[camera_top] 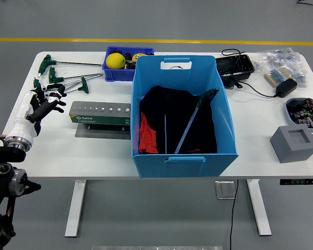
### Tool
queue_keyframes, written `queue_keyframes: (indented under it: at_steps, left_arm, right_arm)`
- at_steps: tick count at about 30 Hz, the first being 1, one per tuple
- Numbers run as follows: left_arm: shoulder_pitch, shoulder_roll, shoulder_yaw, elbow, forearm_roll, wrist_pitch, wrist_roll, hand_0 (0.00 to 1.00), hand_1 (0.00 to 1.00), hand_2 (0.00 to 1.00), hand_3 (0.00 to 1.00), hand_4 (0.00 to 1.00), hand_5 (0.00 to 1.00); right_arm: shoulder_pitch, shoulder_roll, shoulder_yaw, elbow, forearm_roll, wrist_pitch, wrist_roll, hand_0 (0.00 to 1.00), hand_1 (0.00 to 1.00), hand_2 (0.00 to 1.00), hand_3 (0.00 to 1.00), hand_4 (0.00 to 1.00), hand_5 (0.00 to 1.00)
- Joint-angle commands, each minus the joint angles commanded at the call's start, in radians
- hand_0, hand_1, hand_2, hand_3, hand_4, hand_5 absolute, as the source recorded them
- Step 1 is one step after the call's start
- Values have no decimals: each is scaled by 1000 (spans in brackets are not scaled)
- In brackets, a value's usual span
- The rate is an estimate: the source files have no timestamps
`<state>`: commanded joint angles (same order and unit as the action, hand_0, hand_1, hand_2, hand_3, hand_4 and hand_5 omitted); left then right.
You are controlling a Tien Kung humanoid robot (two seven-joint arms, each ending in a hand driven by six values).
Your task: Lift tool from toolbox,place it in box,lift tool from toolbox,place it in box
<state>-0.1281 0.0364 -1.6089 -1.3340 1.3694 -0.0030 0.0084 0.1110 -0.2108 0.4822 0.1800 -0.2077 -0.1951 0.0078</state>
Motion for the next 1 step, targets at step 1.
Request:
queue_keyframes:
  at_steps: [1]
  left_arm:
    - [1,0,0,0,6,1,2,280,422,521,602,782,468]
  right_arm:
    - [-1,0,1,0,-1,0,0,680,664,728,570,770,690]
